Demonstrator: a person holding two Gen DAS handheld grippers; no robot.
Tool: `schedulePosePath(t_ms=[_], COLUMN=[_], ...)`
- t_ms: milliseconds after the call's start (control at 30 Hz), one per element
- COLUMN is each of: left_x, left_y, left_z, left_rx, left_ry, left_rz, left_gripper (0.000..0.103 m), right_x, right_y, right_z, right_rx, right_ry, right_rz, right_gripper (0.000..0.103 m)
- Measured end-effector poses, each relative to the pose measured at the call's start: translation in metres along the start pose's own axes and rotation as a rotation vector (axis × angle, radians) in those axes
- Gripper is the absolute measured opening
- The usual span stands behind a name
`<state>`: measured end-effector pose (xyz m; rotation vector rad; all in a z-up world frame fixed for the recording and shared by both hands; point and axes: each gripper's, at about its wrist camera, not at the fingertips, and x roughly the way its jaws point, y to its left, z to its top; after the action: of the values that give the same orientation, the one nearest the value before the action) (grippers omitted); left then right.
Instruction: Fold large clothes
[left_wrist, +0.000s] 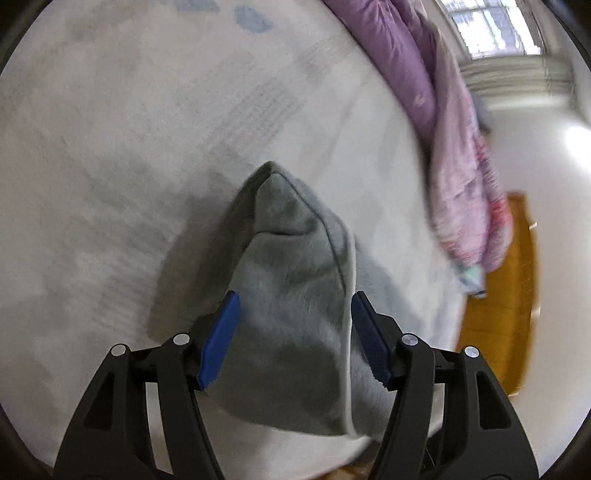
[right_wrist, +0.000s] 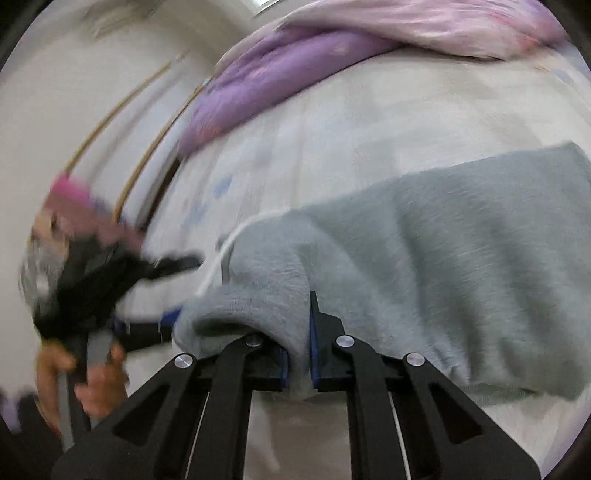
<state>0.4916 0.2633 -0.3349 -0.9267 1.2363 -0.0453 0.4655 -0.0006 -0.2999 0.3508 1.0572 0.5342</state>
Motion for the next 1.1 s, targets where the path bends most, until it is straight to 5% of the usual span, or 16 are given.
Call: schedulePosePath(t_ms=[167,300,467,667,700,733,767,933,1100], left_x=[0.008,0.013,0.036,0.047,0.049,0.050,0.053,0.027,0.012], left_y=[0.021,0.054,0.077,0.077,0.073,0.067,0.064,0.026,-0.010], left_z=[-0.007,-0.030,-0.061,-0.067,-0.065,-0.064,-0.063,-0.054,-0.043], left_rx=[0.035,-0.107,-0.228,-0.256,-0.233,-0.224,-0.228,-0.178,-0.131], left_ry=[0.062,0.101,0.137,0.100,0.099,0.102,0.115,0.123,0.138], left_rz=[0.125,0.035,-0.030,-0.029,-0.029,-0.071,-0.102,-0.262,-0.336], left_gripper=[0.064,0.064,0.067,0.071,0.067,0.030,0.015,0.014,0.014], right_x=[0.023,0.019,0.013,0.022,0.023,0.025,0.026,0.021,0.016], right_y=[0.026,0.025,0.023,0.024,0.026,0.028,0.031,0.046,0.065], right_z=[-0.032,-0.030,-0.028,-0.041,-0.043,-0.045,-0.047,-0.050,-0.051], right_rx=[-0.119,-0.146,-0.201,-0.207,-0.215,-0.222,-0.235,-0.317,-0.458], right_ry=[0.072,0.079,0.115,0.146,0.147,0.149,0.148,0.080,-0.013], right_rz=[-0.047,-0.056,-0.067,-0.069,-0.072,-0.078,-0.086,-0.118,-0.186], right_gripper=[0.019,0.020,0.036,0.038,0.038,0.038,0.038,0.052,0.068])
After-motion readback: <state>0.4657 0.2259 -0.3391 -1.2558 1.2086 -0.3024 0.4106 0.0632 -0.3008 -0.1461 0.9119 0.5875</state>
